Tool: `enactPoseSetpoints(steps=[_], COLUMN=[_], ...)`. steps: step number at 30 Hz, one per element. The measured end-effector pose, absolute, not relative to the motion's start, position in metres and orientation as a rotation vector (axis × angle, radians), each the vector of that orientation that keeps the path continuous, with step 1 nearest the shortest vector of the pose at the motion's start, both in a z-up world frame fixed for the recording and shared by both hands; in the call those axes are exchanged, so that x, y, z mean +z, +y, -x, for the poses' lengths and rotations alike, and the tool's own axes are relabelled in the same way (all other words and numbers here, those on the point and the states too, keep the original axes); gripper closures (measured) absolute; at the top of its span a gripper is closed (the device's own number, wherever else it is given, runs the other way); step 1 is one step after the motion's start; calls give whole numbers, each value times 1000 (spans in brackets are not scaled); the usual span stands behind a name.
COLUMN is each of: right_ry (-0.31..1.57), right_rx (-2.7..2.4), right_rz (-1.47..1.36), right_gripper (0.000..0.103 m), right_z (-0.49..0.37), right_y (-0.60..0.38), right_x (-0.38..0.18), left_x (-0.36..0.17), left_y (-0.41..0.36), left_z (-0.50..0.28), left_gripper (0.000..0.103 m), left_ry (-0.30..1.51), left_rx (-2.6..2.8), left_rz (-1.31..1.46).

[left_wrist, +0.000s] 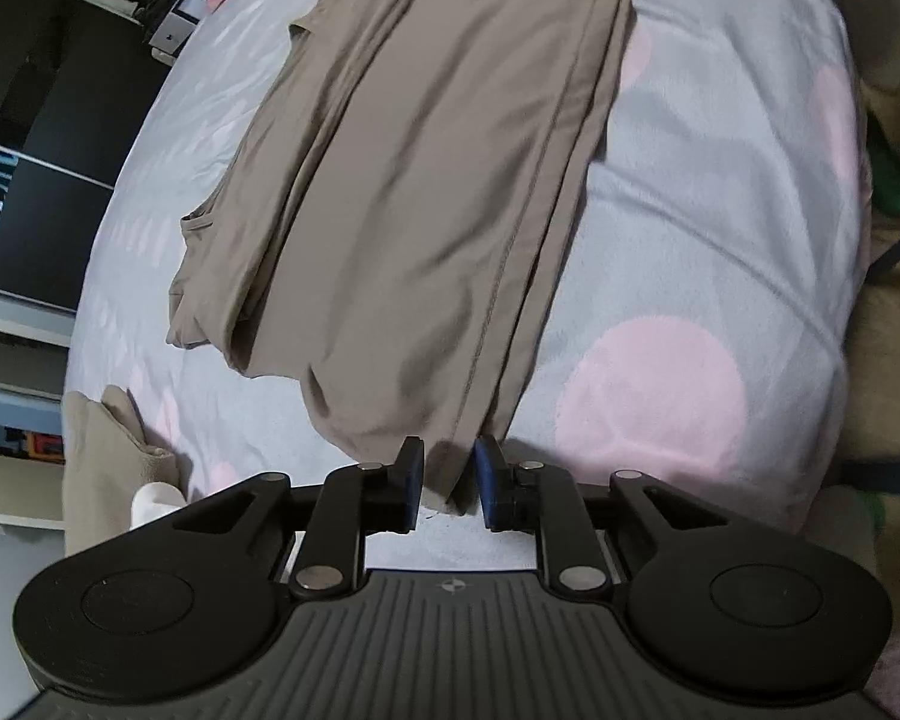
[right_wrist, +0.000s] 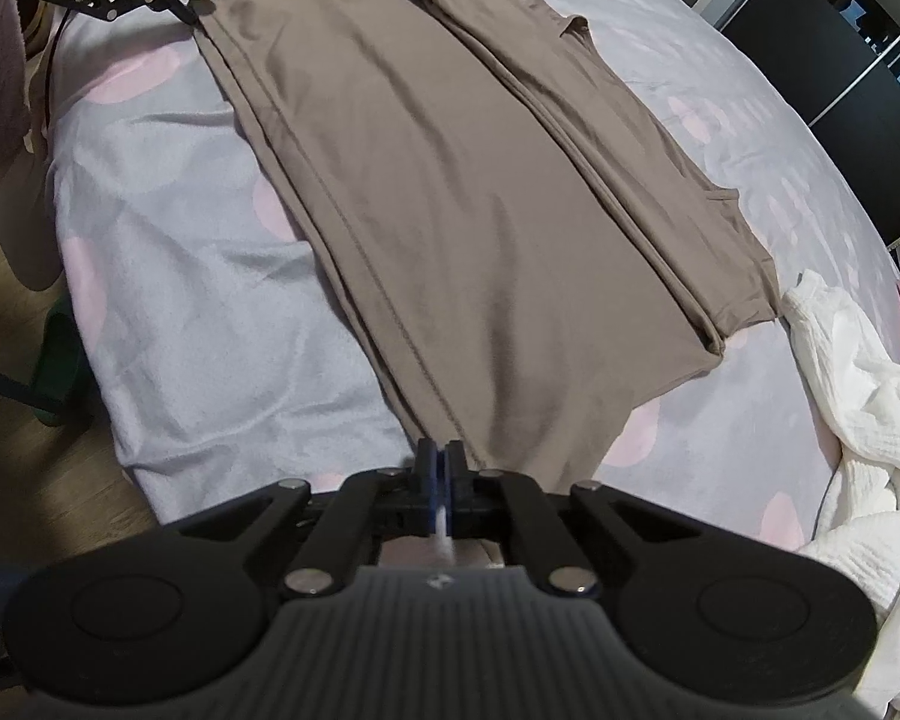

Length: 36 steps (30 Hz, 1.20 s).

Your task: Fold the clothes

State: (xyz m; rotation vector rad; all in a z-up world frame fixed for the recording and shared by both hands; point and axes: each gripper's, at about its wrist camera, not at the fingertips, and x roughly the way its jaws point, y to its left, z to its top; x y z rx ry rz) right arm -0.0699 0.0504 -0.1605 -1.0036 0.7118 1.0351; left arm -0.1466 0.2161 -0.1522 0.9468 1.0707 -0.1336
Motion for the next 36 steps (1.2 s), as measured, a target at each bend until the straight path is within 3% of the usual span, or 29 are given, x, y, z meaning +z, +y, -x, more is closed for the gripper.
enactPoseSetpoints(steps=[4, 6, 8, 19, 23, 25, 26, 27, 31, 34, 36], right_ry=[712, 710, 708, 726, 718, 698, 687, 675, 631, 599, 568], right_rx=[1035, 1034, 1027, 1009, 1011, 1007, 1003, 999, 984, 993, 1009], right_rz=[1010, 1010, 1010, 1011, 1019, 1028, 1036, 1043, 1111, 1160, 1177], right_gripper=[99, 99, 99, 103, 99, 87, 68, 57, 56, 33, 29], right_z=[71, 71, 71, 69, 70, 73, 75, 76, 82, 89, 95], right_y=[49, 48, 47, 42, 40, 39, 38, 37, 37, 37, 36], right_x=[-162, -162, -162, -159, -158, -156, -156, -155, -158, -161, -162], left_x=[-153, -151, -147, -138, -144, -139, -137, -136, -141, -148, -153], left_y=[216, 214, 214, 222, 221, 221, 219, 218, 211, 206, 205], left_z=[148, 148, 147, 161, 159, 161, 163, 164, 168, 171, 170], left_gripper=[90, 101, 103, 103, 102, 96, 90, 83, 77, 74, 72], left_ry=[1070, 1065, 1056, 1071, 1064, 1048, 1039, 1032, 1024, 1023, 1021], left_rx=[-138, -146, -149, -218, -208, -209, -210, -218, -258, -278, -263], left_rz=[-944, -945, -934, -899, -929, -912, -904, -907, -953, -983, -1015])
